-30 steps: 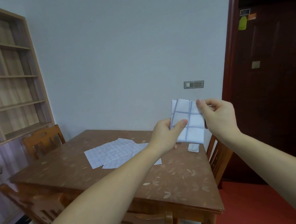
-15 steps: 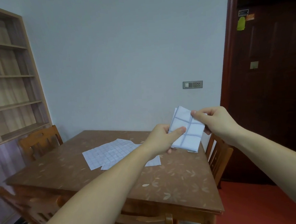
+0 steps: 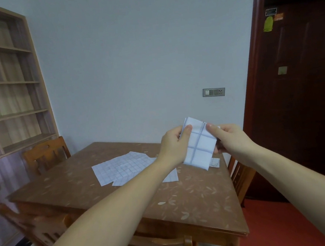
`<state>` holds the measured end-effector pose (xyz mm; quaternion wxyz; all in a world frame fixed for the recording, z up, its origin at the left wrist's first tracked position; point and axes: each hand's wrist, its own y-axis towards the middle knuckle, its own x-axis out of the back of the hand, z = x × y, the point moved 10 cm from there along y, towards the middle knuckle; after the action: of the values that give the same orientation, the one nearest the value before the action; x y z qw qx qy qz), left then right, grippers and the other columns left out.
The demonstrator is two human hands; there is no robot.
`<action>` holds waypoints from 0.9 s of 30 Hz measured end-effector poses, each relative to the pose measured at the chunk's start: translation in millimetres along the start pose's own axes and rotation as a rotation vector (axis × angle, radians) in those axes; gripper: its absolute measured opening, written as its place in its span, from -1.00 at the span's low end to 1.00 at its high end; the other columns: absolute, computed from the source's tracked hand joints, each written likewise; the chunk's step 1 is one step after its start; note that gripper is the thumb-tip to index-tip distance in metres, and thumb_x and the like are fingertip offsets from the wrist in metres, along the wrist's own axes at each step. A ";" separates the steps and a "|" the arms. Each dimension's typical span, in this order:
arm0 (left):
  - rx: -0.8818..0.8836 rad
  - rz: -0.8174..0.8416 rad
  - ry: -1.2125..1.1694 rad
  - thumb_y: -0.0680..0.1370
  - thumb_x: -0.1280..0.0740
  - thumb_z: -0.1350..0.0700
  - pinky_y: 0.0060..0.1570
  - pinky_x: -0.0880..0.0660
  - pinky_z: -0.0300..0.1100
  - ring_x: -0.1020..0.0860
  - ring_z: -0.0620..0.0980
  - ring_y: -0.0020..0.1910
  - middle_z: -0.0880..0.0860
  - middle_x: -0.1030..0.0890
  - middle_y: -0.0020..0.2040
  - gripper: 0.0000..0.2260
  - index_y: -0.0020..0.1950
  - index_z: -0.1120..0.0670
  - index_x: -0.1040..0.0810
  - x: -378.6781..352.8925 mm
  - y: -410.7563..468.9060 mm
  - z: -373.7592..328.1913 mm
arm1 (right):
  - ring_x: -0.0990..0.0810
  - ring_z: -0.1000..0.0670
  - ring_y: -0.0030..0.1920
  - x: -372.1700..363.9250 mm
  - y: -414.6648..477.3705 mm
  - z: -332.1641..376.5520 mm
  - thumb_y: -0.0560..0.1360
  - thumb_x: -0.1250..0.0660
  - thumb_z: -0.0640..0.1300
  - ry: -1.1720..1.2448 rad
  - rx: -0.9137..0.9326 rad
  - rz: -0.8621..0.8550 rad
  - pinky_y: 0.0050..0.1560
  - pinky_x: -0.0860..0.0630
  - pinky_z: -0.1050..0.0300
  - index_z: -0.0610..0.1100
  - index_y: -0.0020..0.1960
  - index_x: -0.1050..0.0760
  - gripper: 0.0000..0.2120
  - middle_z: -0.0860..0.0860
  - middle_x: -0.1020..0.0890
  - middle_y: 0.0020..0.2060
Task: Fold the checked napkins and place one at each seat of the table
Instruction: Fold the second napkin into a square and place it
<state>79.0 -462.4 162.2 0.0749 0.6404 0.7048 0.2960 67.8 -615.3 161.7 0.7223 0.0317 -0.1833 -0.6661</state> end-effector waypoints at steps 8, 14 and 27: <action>0.020 -0.072 -0.021 0.65 -0.18 -0.03 -0.31 -0.32 -0.13 -0.37 -0.03 -0.35 0.07 -0.38 -0.37 -0.62 -0.31 0.13 -0.34 6.9 1.9 13.0 | -0.58 0.05 -0.46 -32.8 -14.9 -16.9 0.59 -0.28 0.03 -0.043 -0.135 0.289 -0.40 -0.48 0.27 -0.26 -0.08 -0.56 -0.66 -0.12 -0.64 -0.40; 0.018 -0.065 0.036 0.64 -0.19 -0.02 -0.40 -0.26 -0.21 -0.30 -0.08 -0.42 -0.04 -0.32 -0.43 -0.62 -0.35 0.07 -0.27 5.7 3.0 13.8 | -0.63 0.05 -0.42 -25.9 -14.5 -27.7 0.57 -0.34 -0.12 -0.099 -0.131 0.275 -0.36 -0.54 0.30 -0.20 -0.19 -0.54 -0.80 -0.05 -0.64 -0.50; 0.354 0.431 -0.119 0.50 -0.46 0.08 -0.43 -0.42 -0.29 -0.49 -0.14 -0.52 -0.01 -0.57 -0.40 -0.88 -0.05 0.09 -0.60 -54.6 -27.8 40.8 | -0.59 0.03 -0.40 13.7 -13.8 -52.7 0.53 -0.41 -0.15 -0.048 -0.139 0.169 -0.20 -0.56 0.16 -0.22 -0.10 -0.59 -0.87 0.01 -0.57 -0.54</action>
<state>84.1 -501.1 99.8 -0.0615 0.7947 0.5875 0.1396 71.5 -640.7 111.7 0.7718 -0.0499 -0.1557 -0.6145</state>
